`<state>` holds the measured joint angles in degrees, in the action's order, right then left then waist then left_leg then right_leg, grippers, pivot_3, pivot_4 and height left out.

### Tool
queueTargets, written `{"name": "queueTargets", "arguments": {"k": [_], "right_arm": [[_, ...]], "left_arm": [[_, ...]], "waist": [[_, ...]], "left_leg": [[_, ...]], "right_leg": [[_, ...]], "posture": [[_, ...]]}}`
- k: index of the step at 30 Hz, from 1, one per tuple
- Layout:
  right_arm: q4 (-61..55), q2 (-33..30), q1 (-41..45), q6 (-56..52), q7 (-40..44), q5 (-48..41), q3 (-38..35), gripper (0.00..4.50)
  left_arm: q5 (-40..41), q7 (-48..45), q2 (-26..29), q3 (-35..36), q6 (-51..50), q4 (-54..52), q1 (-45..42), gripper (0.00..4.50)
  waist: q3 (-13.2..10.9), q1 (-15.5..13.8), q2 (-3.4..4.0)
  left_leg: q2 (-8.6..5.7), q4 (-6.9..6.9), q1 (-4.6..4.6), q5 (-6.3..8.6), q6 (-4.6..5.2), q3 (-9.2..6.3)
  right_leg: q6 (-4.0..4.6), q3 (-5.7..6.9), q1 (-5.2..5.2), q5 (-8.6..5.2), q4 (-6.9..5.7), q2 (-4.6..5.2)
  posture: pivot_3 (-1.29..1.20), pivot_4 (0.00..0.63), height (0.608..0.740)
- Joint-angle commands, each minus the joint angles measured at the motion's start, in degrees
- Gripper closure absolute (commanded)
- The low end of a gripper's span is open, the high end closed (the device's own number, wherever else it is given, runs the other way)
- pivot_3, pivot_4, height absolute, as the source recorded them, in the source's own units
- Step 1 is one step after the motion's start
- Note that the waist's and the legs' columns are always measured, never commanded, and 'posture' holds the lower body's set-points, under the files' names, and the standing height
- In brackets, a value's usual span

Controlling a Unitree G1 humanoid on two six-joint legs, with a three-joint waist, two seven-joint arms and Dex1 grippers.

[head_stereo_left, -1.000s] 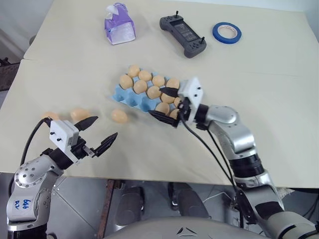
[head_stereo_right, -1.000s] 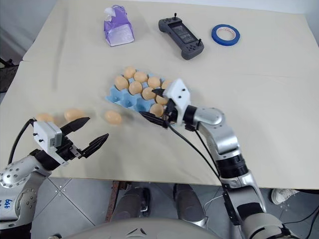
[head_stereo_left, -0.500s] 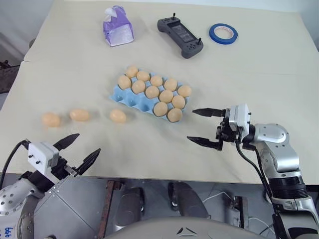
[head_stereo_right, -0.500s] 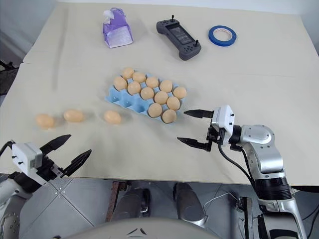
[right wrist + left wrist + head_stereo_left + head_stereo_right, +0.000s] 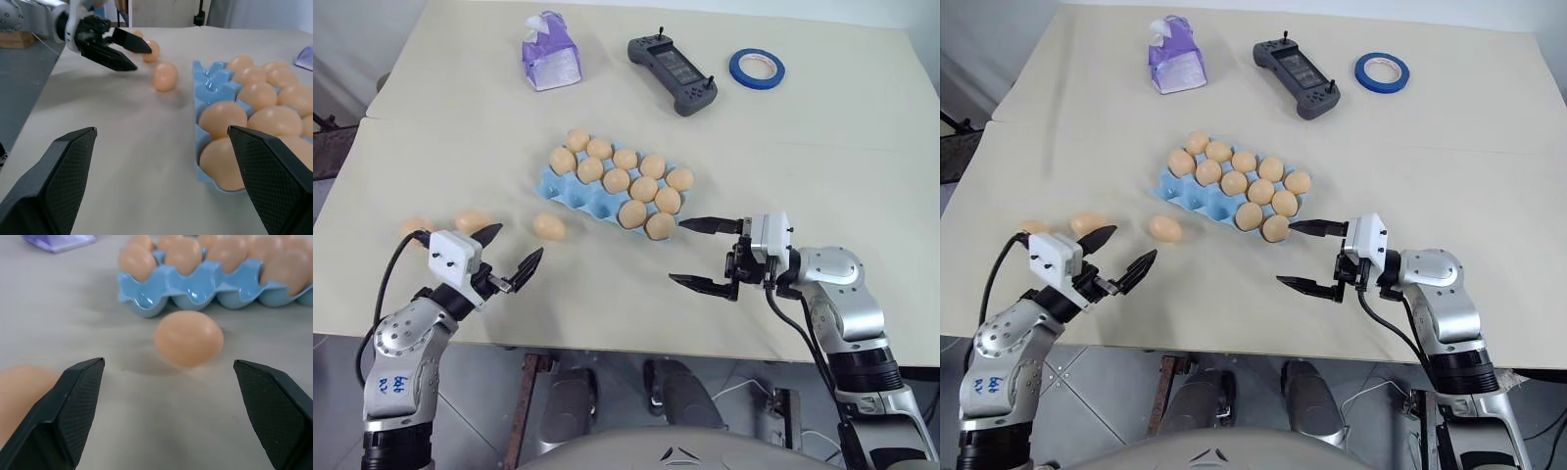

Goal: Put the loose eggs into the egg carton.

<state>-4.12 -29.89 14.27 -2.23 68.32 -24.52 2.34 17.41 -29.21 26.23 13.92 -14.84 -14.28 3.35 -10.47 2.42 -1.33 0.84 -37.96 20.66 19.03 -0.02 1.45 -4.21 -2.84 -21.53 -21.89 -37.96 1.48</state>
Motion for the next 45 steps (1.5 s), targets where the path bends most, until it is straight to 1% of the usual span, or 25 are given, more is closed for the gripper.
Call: {"name": "queueTargets", "arguments": {"k": [1, 3, 6, 12, 15, 18, 23, 26, 29, 31, 32, 33, 38, 41, 45], "right_arm": [[-1.56, 0.93, 0.12, 0.72, -1.34, -0.39, -0.04, 0.02], [-1.61, 1.33, -0.05, 0.77, -1.74, -0.55, -0.14, 0.02], [-1.59, 1.73, -0.88, 0.53, -2.77, -0.24, -0.11, 0.02], [-1.38, 2.37, -1.99, 0.92, -5.00, 0.52, -0.14, 0.02], [-0.64, 2.70, -2.04, 1.24, -5.92, 0.70, -0.45, 0.02], [-0.40, 3.02, -2.10, 1.22, -6.38, 0.98, -0.20, 0.02], [-0.54, 3.78, -2.56, 1.74, -6.05, 0.42, -0.22, 0.02], [-0.17, 3.97, -3.11, 2.59, -5.27, 0.36, -0.05, 0.00], [0.92, 4.49, -4.05, 4.39, -5.13, 1.12, 0.15, 0.00], [1.82, 4.82, -4.81, 5.79, -5.51, 1.55, -0.15, 0.00], [2.19, 4.77, -5.18, 6.21, -5.64, 1.74, -0.35, 0.00], [2.50, 4.77, -5.52, 6.51, -5.83, 1.86, -0.58, 0.00], [3.27, 4.51, -6.54, 7.49, -6.20, 2.10, -1.25, 0.00], [3.41, 4.33, -6.88, 7.35, -7.09, 2.23, -1.80, 0.00], [3.51, 4.08, -6.94, 7.63, -8.57, 2.85, -2.25, 0.00]], "left_arm": [[-1.17, 1.17, -0.97, -1.58, 0.96, 4.68, -4.97, 0.00], [-2.91, 1.16, -1.14, -3.51, 1.74, 7.37, -7.00, 0.00], [-1.46, -0.20, -2.85, -4.85, 2.51, 9.41, -9.27, 0.00], [-1.49, -1.67, -3.32, -5.95, 2.57, 9.00, -9.22, 0.00], [-2.49, -1.52, -4.08, -7.01, 3.96, 11.18, -10.09, 0.00], [-3.71, -0.48, -5.23, -8.55, 4.37, 13.03, -12.66, 0.00], [-4.18, 2.45, -7.30, -7.75, 5.19, 16.23, -16.17, 0.00], [-4.12, 2.95, -7.97, -7.80, 5.30, 16.26, -16.59, 0.59], [-4.08, 2.35, -7.90, -8.40, 5.13, 15.08, -15.37, 1.55], [-2.67, 1.36, -7.46, -7.76, 4.74, 11.70, -12.92, 2.24], [-2.06, 0.72, -6.89, -7.15, 4.92, 9.69, -11.46, 2.49], [-1.12, -0.14, -6.19, -6.50, 4.43, 7.75, -9.95, 2.63], [1.66, -5.83, -1.76, -6.80, 4.16, 0.61, -6.76, 2.63], [2.24, -7.77, -0.42, -9.16, 1.92, -0.87, -10.46, 2.63], [0.85, -8.85, -1.35, -12.44, 0.68, 3.38, -17.20, 2.63]], "waist": [[0.00, -0.35, 0.00], [0.00, -0.57, 0.00], [0.00, -0.70, 0.00], [0.00, -0.74, 0.00], [0.00, -0.80, 0.00], [0.00, -0.97, 0.00], [0.00, -0.96, 0.00], [0.00, -0.79, 0.00], [0.00, -0.82, 0.00], [0.00, -0.76, 0.00], [0.00, -0.67, 0.00], [0.00, -0.63, 0.00], [0.00, -0.85, 0.00], [0.00, -1.08, 0.00], [0.00, -0.99, 0.01]], "left_leg": [[0.00, 0.00, 0.01, -0.01, -0.01, -0.01], [0.00, -0.03, 0.03, -0.01, -0.02, -0.02], [0.00, -0.05, 0.05, -0.05, -0.09, -0.01], [0.00, -0.06, 0.10, -0.10, -0.18, -0.09], [0.00, -0.07, 0.10, -0.10, -0.16, -0.10], [0.00, -0.10, 0.09, -0.11, -0.11, -0.10], [-0.02, -0.16, 0.13, -0.15, -0.04, -0.19], [-0.02, -0.15, 0.13, -0.16, -0.05, -0.19], [-0.02, -0.12, 0.13, -0.25, -0.21, -0.19], [-0.02, -0.12, 0.13, -0.28, -0.27, -0.19], [-0.02, -0.12, 0.14, -0.28, -0.26, -0.18], [-0.01, -0.11, 0.15, -0.28, -0.27, -0.18], [-0.01, -0.10, 0.23, -0.26, -0.24, -0.26], [-0.05, -0.14, 0.33, -0.24, -0.06, -0.39], [-0.12, -0.17, 0.43, -0.36, -0.10, -0.63]], "right_leg": [[0.00, 0.03, 0.00, 0.00, 0.01, 0.00], [0.00, 0.05, 0.00, 0.00, 0.01, 0.01], [-0.03, 0.06, 0.00, 0.01, 0.02, 0.03], [-0.02, 0.16, -0.02, 0.01, 0.03, 0.04], [-0.03, 0.16, -0.01, 0.01, 0.02, 0.04], [-0.02, 0.18, 0.00, 0.01, -0.01, 0.05], [-0.01, 0.30, 0.03, 0.04, -0.03, 0.07], [-0.02, 0.31, 0.02, 0.05, -0.05, 0.07], [-0.02, 0.34, 0.00, 0.05, -0.05, 0.07], [-0.02, 0.34, 0.00, 0.05, -0.04, 0.08], [-0.02, 0.33, 0.00, 0.05, -0.03, 0.08], [-0.02, 0.33, 0.00, 0.05, -0.01, 0.09], [-0.01, 0.39, -0.04, 0.05, 0.02, 0.09], [0.03, 0.52, 0.00, 0.07, 0.06, 0.17], [0.11, 0.76, 0.02, 0.18, 0.06, 0.21]], "posture": [[0.00, 0.150, 0.740], [0.00, 0.150, 0.740], [0.00, 0.150, 0.740], [0.00, 0.150, 0.740], [0.00, 0.150, 0.740], [0.00, 0.150, 0.740], [0.00, 0.150, 0.740], [0.00, 0.150, 0.740], [0.00, 0.150, 0.740], [0.00, 0.150, 0.740], [0.00, 0.150, 0.740], [0.00, 0.150, 0.740], [0.00, 0.150, 0.740], [0.00, 0.150, 0.740], [0.00, 0.150, 0.740]]}}
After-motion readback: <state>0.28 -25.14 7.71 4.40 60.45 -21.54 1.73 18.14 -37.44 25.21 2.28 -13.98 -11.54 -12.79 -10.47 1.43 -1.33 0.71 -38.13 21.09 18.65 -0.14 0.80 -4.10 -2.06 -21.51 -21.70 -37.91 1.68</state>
